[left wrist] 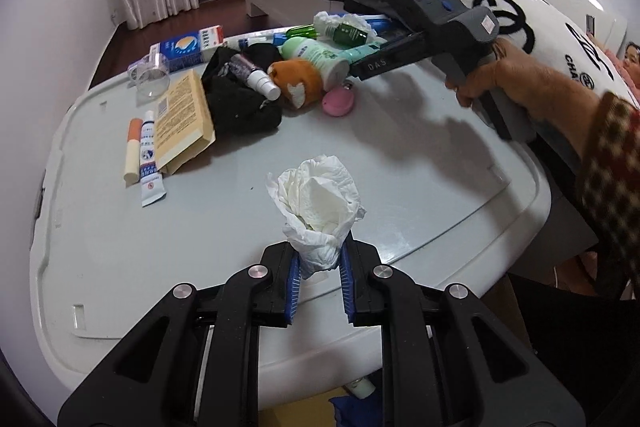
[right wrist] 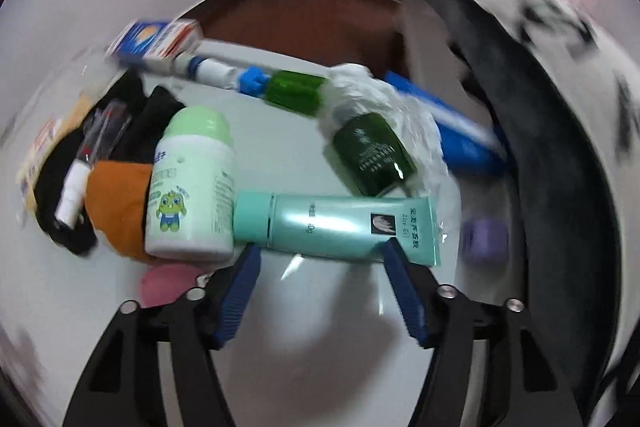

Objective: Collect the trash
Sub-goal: 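Grasp the crumpled white tissue with the left gripper, then grasp the green-capped white bottle with the right gripper while the left gripper holds the tissue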

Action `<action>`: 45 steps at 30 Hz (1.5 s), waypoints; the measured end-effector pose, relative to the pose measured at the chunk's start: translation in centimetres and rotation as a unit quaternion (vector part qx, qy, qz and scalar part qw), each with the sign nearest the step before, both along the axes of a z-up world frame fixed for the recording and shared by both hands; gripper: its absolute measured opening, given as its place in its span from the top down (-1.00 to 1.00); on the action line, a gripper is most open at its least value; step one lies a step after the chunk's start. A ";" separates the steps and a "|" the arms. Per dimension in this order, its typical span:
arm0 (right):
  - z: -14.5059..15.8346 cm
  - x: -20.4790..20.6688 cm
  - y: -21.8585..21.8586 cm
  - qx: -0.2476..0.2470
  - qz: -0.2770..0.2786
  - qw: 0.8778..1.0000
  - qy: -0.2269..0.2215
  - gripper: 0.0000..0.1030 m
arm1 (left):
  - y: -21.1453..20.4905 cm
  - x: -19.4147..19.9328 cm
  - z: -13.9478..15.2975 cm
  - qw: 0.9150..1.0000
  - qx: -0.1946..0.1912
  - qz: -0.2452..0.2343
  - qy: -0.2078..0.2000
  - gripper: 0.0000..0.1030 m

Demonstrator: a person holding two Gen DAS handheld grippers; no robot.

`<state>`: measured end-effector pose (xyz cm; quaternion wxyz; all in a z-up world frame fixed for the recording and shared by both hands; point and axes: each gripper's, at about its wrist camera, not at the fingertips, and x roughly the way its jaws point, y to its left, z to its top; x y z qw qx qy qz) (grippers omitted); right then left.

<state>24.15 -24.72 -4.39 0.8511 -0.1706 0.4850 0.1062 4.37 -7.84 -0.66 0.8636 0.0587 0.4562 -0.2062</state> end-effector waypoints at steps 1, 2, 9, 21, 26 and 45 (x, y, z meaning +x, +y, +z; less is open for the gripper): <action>-0.2 0.3 0.3 -0.011 0.018 1.000 0.004 -0.29 | 0.0 0.1 -0.1 1.000 0.002 -0.001 0.002 0.68; -0.5 0.8 0.7 -0.032 0.042 0.999 0.012 -0.31 | 0.1 0.2 -0.1 1.000 0.003 0.001 0.002 0.68; 0.6 1.9 0.4 -0.047 0.088 0.994 0.043 -0.47 | -0.5 0.7 -0.2 1.000 -0.006 -0.001 0.011 0.67; 4.9 1.4 3.1 0.109 -0.011 0.994 0.009 -0.20 | -1.1 0.3 -0.3 1.000 0.000 -0.012 0.013 0.67; 2.8 2.7 7.0 0.042 0.029 0.998 0.023 -0.03 | -0.7 0.3 0.1 1.000 -0.002 -0.007 0.006 0.67; 6.3 -5.4 5.9 0.058 -0.005 0.998 -0.026 0.07 | 0.6 -0.1 1.2 1.000 -0.003 0.005 -0.010 0.67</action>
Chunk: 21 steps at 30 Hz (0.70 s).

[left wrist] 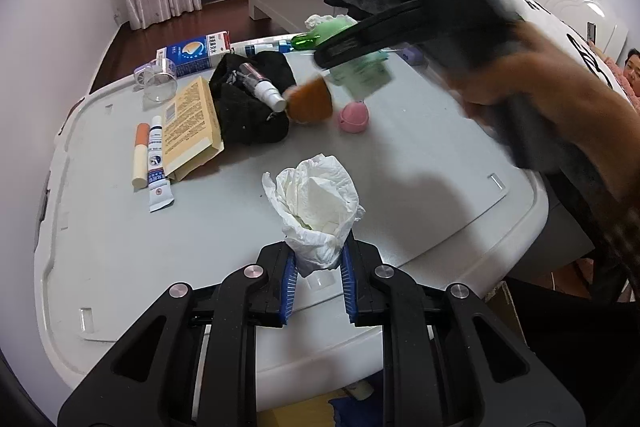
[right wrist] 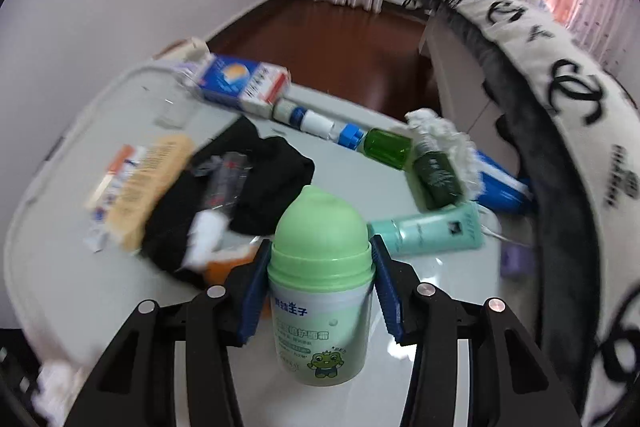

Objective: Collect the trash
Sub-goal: 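Grasp the green-capped white bottle with the right gripper while the left gripper holds the tissue, then drop the tissue and green-capped bottle into the cardboard box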

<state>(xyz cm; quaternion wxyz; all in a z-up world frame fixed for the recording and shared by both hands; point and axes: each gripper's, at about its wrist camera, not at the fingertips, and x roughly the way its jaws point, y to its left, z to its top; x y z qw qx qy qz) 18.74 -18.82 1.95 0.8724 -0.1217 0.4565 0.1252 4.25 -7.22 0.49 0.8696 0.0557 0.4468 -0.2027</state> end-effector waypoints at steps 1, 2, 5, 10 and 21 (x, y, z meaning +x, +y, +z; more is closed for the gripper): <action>0.8 -1.0 -0.3 0.007 -0.004 1.000 -0.007 0.07 | 0.1 -0.2 0.2 1.000 0.000 0.000 -0.003 0.67; 1.8 -2.3 -0.7 0.017 -0.008 1.000 -0.015 0.07 | 0.1 -0.4 0.3 1.000 -0.001 -0.001 -0.007 0.67; 4.0 -6.8 -1.5 0.045 -0.016 0.998 -0.033 0.07 | 0.5 -1.5 0.9 1.000 0.000 0.001 -0.021 0.67; 4.8 -16.5 -0.8 0.071 -0.007 0.997 -0.031 0.07 | 2.3 -5.3 1.2 1.000 -0.001 0.018 -0.015 0.67; -5.9 -30.8 1.3 0.041 0.035 0.989 0.137 -0.10 | 3.6 -15.4 -7.1 0.987 0.066 0.036 0.139 -0.42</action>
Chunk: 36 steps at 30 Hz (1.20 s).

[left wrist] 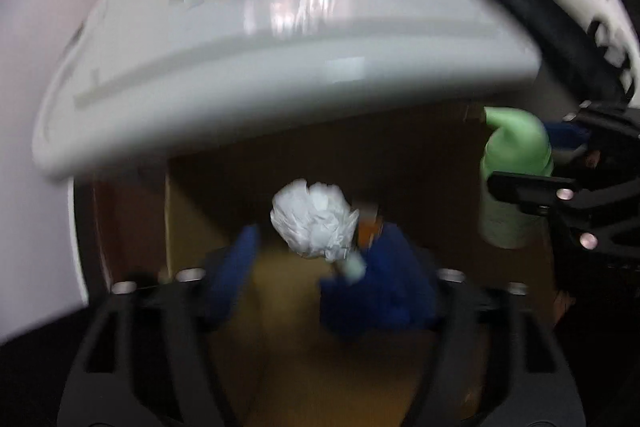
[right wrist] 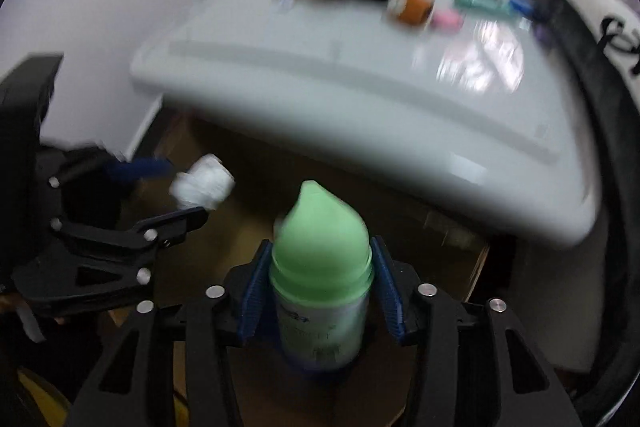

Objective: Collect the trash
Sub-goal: 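Drop the tissue and green-capped bottle into the cardboard box, then grasp the orange plush toy with the right gripper while the left gripper reaches the black cloth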

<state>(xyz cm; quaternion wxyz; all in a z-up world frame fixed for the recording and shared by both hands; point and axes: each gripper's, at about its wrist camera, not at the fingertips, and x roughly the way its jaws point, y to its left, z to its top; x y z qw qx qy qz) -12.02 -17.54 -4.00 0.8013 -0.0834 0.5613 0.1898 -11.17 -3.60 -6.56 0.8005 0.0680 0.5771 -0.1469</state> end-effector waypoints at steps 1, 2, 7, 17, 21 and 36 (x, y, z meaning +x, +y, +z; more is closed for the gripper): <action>-0.6 -0.3 -0.1 -0.007 -0.003 1.000 0.007 -0.25 | -0.3 0.0 -0.6 1.000 0.015 -0.004 0.013 -0.42; -0.8 -0.3 -0.2 -0.008 -0.008 1.000 0.009 -0.27 | -0.5 -0.1 -1.1 0.999 0.031 -0.009 0.024 -0.42; 0.9 0.7 -1.4 0.013 -0.036 0.999 -0.015 -0.52 | -0.4 1.0 0.2 0.999 0.050 0.001 0.004 -0.42; 7.9 7.8 -0.4 0.008 -0.024 0.992 -0.122 -0.59 | 2.5 9.7 13.3 0.975 -0.052 0.088 -0.199 -0.69; 8.5 14.5 0.9 -0.006 -0.013 0.987 -0.162 -0.70 | 3.0 11.9 13.2 0.957 -0.045 0.118 -0.260 -0.69; -1.0 27.1 4.3 -0.096 0.021 0.986 -0.133 0.17 | 5.6 13.4 8.1 0.977 -0.057 0.145 -0.147 -0.69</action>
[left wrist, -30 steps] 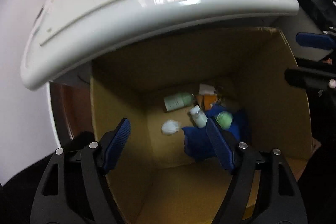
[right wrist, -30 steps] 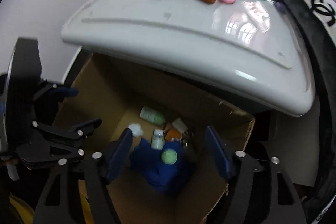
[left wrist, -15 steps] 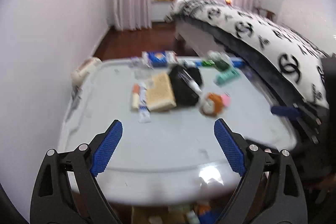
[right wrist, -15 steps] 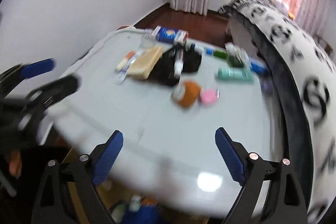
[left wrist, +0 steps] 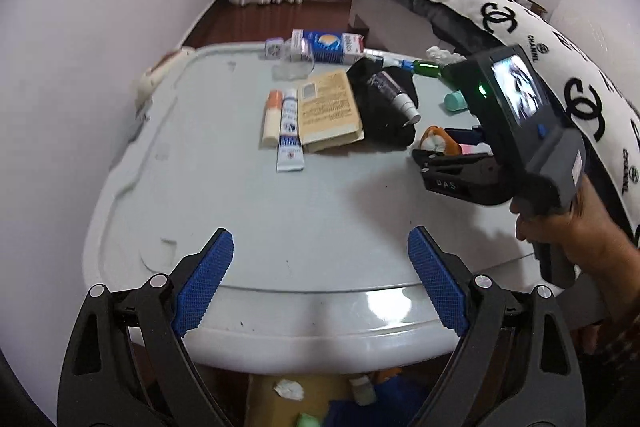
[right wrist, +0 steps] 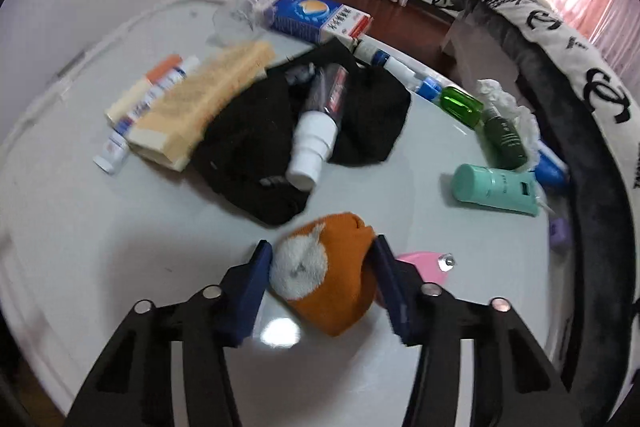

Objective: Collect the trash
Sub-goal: 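Grasp the orange plush toy with the right gripper while the left gripper reaches the black cloth, then grasp the small clear spray bottle with the left gripper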

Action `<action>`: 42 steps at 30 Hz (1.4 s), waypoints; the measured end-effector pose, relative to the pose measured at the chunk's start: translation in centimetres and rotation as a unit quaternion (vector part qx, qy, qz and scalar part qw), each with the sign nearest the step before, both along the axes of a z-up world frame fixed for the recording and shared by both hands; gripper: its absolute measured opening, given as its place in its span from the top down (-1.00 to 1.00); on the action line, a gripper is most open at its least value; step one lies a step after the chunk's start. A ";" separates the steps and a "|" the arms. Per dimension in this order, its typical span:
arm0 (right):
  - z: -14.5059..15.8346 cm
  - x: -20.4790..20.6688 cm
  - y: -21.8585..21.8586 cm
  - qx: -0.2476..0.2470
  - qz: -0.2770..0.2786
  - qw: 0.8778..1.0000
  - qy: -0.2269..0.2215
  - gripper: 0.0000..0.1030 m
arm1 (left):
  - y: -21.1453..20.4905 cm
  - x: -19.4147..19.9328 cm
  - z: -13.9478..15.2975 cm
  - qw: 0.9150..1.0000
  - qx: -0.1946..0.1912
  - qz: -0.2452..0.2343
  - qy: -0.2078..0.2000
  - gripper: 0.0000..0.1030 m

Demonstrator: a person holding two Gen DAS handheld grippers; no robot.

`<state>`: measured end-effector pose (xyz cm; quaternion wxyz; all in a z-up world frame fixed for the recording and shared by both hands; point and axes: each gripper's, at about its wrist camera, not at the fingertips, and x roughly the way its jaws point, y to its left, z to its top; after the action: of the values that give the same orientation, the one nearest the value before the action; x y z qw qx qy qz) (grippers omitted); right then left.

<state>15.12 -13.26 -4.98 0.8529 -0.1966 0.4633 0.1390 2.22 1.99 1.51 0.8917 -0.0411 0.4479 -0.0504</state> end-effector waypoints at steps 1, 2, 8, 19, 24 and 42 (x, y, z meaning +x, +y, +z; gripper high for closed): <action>0.1 -0.2 -0.1 0.000 0.002 1.000 0.002 0.29 | 0.3 0.1 -0.1 1.000 -0.008 0.006 0.007 -0.69; 0.3 -0.4 -0.2 -0.004 0.000 1.000 0.001 0.36 | 0.5 0.0 -0.1 1.000 -0.012 0.009 0.009 -0.69; 4.8 -3.2 -1.5 0.024 -0.010 0.998 -0.060 0.45 | 1.8 0.6 -0.1 0.999 -0.029 0.036 0.016 -0.69; 13.8 -7.1 -5.0 0.135 0.000 0.985 -0.110 0.43 | 2.1 10.3 -1.1 0.996 0.056 0.065 0.019 -0.68; 13.8 -7.3 -6.6 0.129 -0.001 0.985 -0.116 0.43 | 3.5 14.3 -3.8 0.994 0.024 0.093 0.058 -0.46; 13.0 -7.3 -10.8 0.148 -0.030 0.983 -0.105 0.38 | -13.6 23.5 -5.1 0.996 0.079 0.006 0.050 -0.22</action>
<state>7.82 -24.07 8.03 0.9203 -0.0676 0.3509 0.1595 25.69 -11.61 -3.55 0.8687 0.0242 0.4946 -0.0076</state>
